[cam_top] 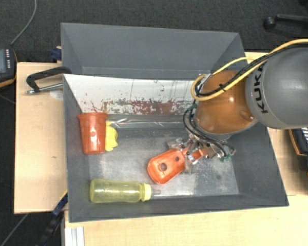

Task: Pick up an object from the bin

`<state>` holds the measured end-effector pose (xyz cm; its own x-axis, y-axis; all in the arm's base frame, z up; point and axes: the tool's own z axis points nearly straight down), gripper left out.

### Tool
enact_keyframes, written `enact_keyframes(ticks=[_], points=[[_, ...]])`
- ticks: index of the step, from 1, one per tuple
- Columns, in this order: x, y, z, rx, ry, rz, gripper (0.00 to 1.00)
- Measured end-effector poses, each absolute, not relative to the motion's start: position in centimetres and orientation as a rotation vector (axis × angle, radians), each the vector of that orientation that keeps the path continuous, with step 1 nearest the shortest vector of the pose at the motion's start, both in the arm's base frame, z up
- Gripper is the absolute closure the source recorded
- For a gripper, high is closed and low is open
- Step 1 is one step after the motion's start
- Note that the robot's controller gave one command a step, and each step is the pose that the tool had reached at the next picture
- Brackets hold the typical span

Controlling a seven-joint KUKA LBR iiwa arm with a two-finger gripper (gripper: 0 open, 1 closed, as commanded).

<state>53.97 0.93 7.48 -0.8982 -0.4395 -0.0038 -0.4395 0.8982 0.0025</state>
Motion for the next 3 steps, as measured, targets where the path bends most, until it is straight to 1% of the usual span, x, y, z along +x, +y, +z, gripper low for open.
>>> enact_keyframes(ticks=[1,2,3], points=[[54.0,0.9,7.5,-0.708,3.058,0.005,1.00],[56.9,1.4,16.6,-0.698,3.055,0.007,1.00],[56.9,1.4,16.6,-0.698,3.055,0.007,1.00]])
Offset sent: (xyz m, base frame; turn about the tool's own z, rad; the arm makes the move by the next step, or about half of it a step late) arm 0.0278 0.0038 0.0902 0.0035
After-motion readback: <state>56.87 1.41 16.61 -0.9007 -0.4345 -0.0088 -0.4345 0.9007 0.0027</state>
